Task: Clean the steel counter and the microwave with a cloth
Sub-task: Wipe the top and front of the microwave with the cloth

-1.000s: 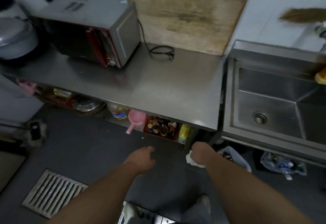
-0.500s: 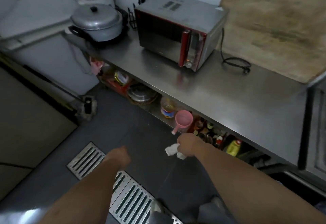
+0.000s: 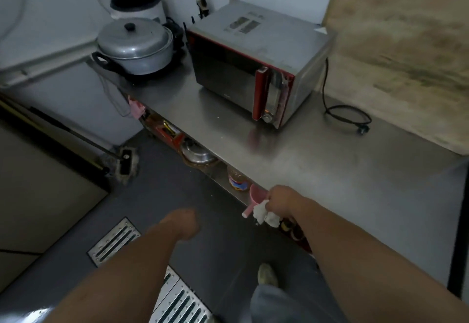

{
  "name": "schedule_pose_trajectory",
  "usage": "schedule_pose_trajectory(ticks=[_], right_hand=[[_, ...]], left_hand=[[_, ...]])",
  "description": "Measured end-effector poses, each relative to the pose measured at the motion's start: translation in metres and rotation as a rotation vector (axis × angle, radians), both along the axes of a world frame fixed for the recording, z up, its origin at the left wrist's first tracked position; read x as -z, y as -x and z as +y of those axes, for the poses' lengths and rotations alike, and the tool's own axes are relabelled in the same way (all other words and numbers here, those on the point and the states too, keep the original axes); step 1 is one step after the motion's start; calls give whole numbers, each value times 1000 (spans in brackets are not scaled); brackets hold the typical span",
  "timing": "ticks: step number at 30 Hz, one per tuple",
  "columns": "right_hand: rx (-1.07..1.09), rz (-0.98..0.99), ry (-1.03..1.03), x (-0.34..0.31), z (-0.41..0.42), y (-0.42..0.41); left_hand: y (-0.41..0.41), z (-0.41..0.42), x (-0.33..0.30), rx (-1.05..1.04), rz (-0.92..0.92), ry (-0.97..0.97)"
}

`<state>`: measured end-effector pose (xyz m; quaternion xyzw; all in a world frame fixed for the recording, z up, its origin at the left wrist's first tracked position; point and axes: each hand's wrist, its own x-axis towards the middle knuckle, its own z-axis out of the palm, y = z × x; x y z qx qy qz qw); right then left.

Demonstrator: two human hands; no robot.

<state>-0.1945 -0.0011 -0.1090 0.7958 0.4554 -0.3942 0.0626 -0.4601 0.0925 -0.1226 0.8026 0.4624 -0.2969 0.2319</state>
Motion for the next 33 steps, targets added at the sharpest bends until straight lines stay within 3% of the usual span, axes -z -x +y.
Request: schedule_pose_trajectory(ticks=[6,9,20,24,28,33], right_hand=[[-33,-25,16,-13,56,-88],[-35,15,42,-21,81,-102],[-238,-44,-60,-43,199,-80],[-274,-58,-150,-90,252,-78],[-255,-62,-254,-170,305,-81],[-35,-151,-386,-251,333,-127]], left_hand=[[-113,26,-28,35,-195,-51],[-142,41,-36,105,-206,-34],[-112,202,-33,103,-52,-32],[-117,288,-43,252,-21,-15],[-141,385,-99,364,-109,-183],[-192,462,-168,444,-299,-363]])
